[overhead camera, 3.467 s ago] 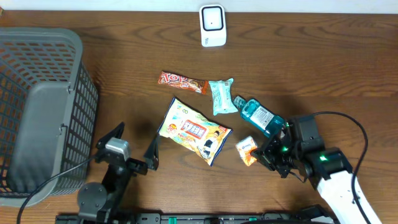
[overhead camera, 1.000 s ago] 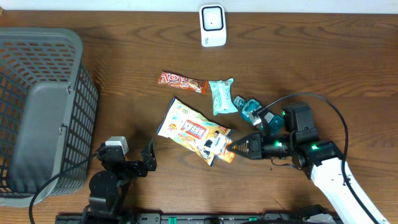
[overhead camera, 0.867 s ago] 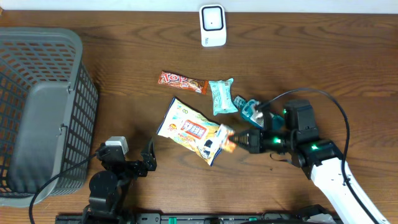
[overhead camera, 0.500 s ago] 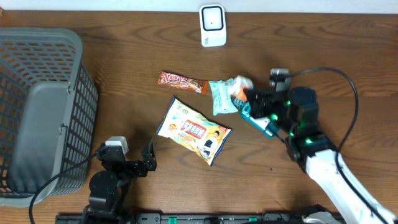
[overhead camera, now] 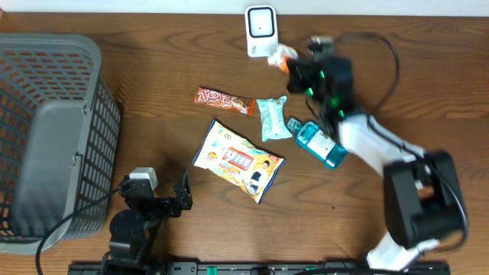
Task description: Scan the item barcode
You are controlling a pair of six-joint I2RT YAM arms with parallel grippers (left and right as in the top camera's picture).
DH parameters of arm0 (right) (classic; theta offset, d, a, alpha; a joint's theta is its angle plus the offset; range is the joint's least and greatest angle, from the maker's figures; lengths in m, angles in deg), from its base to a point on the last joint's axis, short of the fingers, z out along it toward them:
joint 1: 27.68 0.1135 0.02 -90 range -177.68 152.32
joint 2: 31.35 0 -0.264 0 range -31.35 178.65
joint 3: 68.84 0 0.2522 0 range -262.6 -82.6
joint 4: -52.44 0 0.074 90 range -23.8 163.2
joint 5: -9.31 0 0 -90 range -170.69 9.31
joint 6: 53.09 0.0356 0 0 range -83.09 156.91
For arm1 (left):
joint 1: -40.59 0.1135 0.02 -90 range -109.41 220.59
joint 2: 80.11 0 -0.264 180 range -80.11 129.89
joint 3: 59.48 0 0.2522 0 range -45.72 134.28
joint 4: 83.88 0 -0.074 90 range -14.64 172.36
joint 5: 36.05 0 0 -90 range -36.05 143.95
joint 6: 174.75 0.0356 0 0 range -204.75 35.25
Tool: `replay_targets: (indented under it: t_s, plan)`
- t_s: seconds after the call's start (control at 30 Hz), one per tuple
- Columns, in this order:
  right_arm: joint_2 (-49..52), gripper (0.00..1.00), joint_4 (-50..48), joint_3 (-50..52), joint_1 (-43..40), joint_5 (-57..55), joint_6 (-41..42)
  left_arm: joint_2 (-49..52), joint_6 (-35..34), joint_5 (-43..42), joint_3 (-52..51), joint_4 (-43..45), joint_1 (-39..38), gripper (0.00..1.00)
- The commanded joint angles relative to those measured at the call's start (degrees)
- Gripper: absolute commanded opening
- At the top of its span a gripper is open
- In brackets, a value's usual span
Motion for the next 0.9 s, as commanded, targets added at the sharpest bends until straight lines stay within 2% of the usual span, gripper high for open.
replay_targets:
  t_s: [0.0, 0.17, 0.4, 0.6, 0.87]
  plan:
    - [6.3, 0.01, 4.4, -13.9, 2.1, -7.5, -4.7, 0.0, -0.7, 0.9, -0.8, -1.4, -0.2, 0.98]
    - [14.6, 0.01, 9.1, -27.2, 4.3, -16.4, -9.4, 0.0, -0.7, 0.9, -0.8, -1.4, -0.2, 0.98]
    - [25.1, 0.01, 9.7, -38.2, 7.8, -30.5, -14.5, 0.0, -0.7, 0.9, -0.8, -1.3, -0.2, 0.98]
    - [30.4, 0.01, 10.2, -41.6, 8.0, -31.7, -14.2, 0.0, -0.7, 0.9, -0.8, -1.4, -0.2, 0.98]
    - [31.7, 0.01, 10.8, -41.6, 7.4, -31.7, -12.5, 0.0, -0.7, 0.9, -0.8, -1.4, -0.2, 0.98]
